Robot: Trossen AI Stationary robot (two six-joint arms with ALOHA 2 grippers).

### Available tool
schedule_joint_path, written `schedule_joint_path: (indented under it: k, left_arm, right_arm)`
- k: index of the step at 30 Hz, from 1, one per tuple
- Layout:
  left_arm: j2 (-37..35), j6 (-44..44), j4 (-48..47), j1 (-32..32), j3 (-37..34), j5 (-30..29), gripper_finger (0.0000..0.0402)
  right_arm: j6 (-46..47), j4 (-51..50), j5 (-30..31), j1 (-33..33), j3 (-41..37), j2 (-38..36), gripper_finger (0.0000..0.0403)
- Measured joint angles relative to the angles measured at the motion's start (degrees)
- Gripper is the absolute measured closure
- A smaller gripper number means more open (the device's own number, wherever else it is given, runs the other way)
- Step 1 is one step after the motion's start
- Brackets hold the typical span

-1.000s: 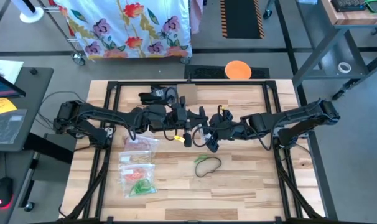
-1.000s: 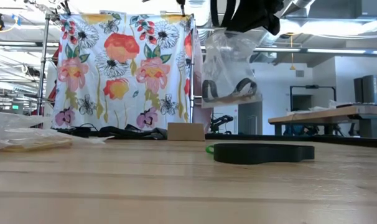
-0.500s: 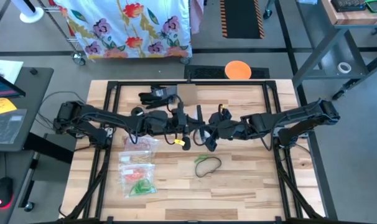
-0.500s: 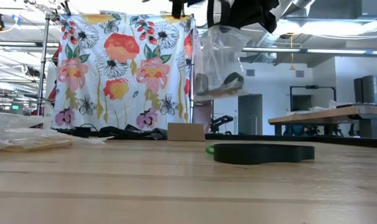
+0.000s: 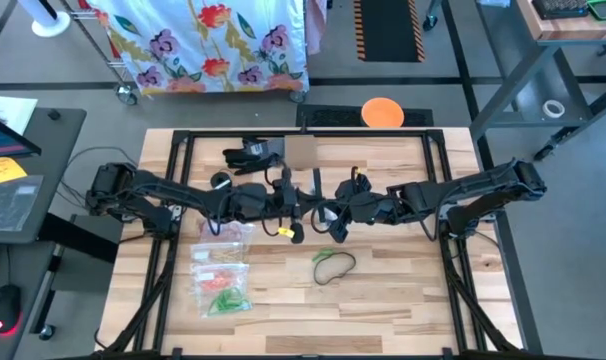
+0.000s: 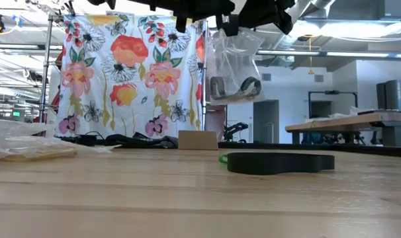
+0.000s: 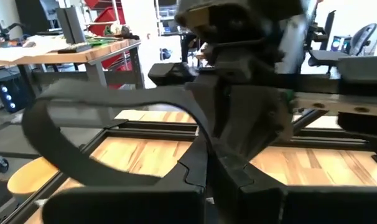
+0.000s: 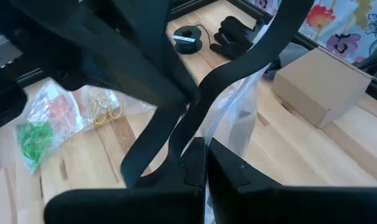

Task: Sort rubber bands
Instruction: Put the black rubber band into the transparent zip bag

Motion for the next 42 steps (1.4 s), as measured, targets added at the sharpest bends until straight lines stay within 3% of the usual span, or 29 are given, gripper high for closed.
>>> schedule_joint_path:
  k: [21,29,42]
  left_arm:
    - [0.0,5.1,1.0,-1.0,0.0,-2.7,0.0401]
    - [0.0,4.4,1.0,-0.7,0.0,-2.7,0.0402]
    - [0.0,0.7,-1.5,-0.9,0.6,-1.7,0.0401]
  right_arm:
    - [1.5,1.6,0.8,1.2,0.0,-4.4,0.0403]
    - [-0.1,2.1,-1.9,2.1,-0.2,-4.0,0.0403]
    - [-3.1,0.9,-1.5,2.4,-0.2,-3.1,0.0403]
